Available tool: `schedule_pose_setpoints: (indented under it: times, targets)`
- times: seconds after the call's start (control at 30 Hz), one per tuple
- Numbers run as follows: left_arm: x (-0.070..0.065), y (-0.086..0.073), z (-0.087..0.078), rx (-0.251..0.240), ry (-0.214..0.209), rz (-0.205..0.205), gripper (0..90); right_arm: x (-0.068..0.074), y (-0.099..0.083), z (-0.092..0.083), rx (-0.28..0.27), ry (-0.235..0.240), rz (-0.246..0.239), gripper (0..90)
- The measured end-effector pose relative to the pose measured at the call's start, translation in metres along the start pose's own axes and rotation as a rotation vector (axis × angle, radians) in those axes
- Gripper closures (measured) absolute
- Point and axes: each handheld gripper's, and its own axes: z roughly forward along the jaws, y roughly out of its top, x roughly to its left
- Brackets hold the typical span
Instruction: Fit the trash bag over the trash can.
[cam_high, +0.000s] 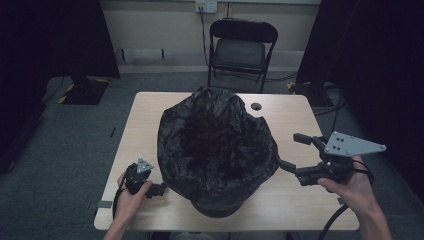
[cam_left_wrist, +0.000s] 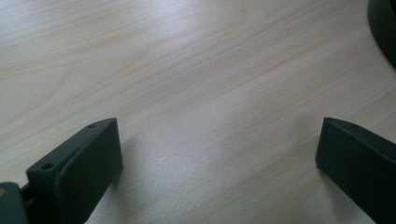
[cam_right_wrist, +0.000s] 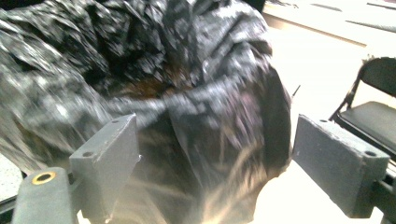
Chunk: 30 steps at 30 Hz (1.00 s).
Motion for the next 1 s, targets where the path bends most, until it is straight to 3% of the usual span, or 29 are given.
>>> schedule_pose_setpoints:
  times: [0.27, 0.33, 0.5, 0.67, 1.0]
  targets:
    - [-0.005, -0.001, -0.001, -0.001, -0.003, 0.001, 0.0, -0.004, -0.035, 0.005, -0.003, -0.053, 0.077, 13.5]
    - [-0.005, -0.001, -0.001, 0.002, -0.004, 0.007, 0.0, -0.006, -0.043, 0.007, 0.002, -0.095, 0.074, 13.5]
    - [-0.005, -0.001, -0.001, 0.002, -0.005, 0.007, 0.0, -0.011, -0.068, 0.014, 0.019, -0.132, 0.119, 14.4]
    - [-0.005, -0.001, -0.001, 0.002, -0.005, 0.007, 0.0, -0.018, -0.101, 0.022, 0.086, -0.169, 0.160, 14.7]
    - [-0.006, -0.001, -0.001, 0.001, -0.002, 0.004, 0.0, -0.028, -0.150, 0.026, 0.158, -0.272, 0.246, 14.8]
